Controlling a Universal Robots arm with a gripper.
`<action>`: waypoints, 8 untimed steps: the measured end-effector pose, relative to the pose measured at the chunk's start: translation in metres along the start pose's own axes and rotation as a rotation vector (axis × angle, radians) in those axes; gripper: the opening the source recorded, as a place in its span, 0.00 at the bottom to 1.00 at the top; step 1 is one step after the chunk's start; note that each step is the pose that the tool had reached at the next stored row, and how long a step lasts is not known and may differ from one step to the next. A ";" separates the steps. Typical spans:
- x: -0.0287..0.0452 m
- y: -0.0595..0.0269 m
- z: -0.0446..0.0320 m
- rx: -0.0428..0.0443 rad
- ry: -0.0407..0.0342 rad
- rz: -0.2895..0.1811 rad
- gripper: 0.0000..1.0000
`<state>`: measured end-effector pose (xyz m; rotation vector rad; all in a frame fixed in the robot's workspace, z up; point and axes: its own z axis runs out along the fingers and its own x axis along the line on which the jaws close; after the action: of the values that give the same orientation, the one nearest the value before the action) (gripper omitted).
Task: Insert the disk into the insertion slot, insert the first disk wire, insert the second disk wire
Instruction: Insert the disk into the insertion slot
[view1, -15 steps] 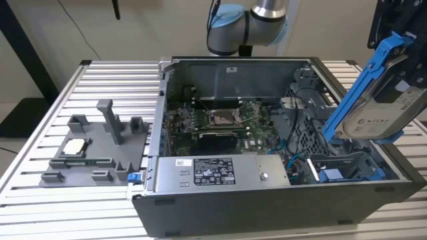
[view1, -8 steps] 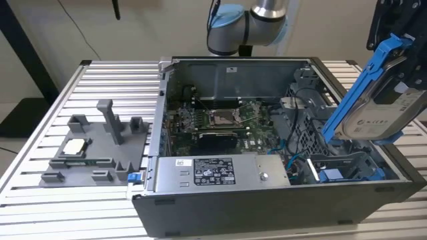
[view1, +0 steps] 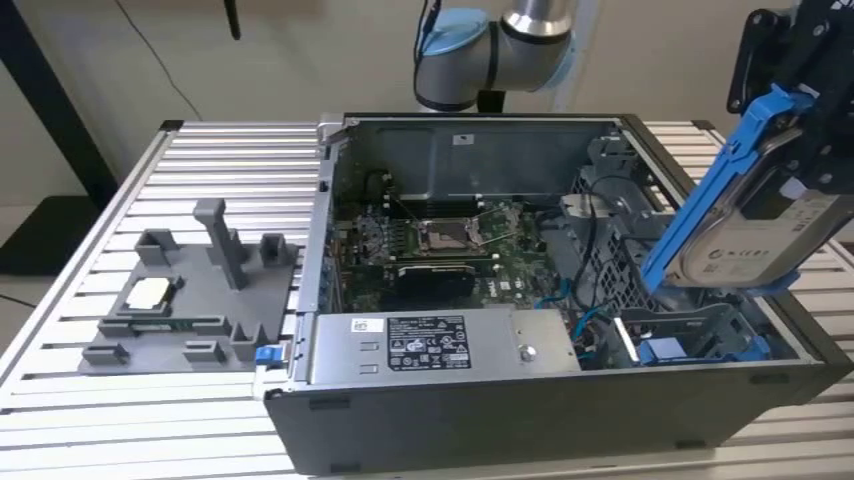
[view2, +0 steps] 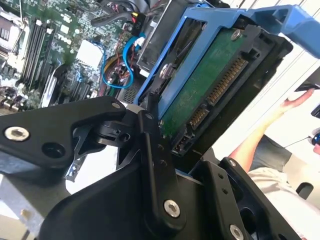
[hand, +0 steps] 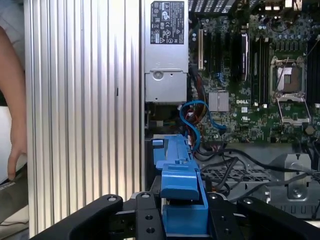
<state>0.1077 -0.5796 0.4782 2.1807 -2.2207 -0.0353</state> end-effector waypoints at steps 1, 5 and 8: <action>0.0000 -0.0001 0.0015 0.0019 -0.0001 0.000 0.33; 0.0000 -0.0011 0.0079 0.0074 -0.0002 0.000 0.33; -0.0001 -0.0033 0.0133 0.0089 -0.0003 0.000 0.33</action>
<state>0.1105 -0.5796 0.4648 2.1853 -2.2253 -0.0257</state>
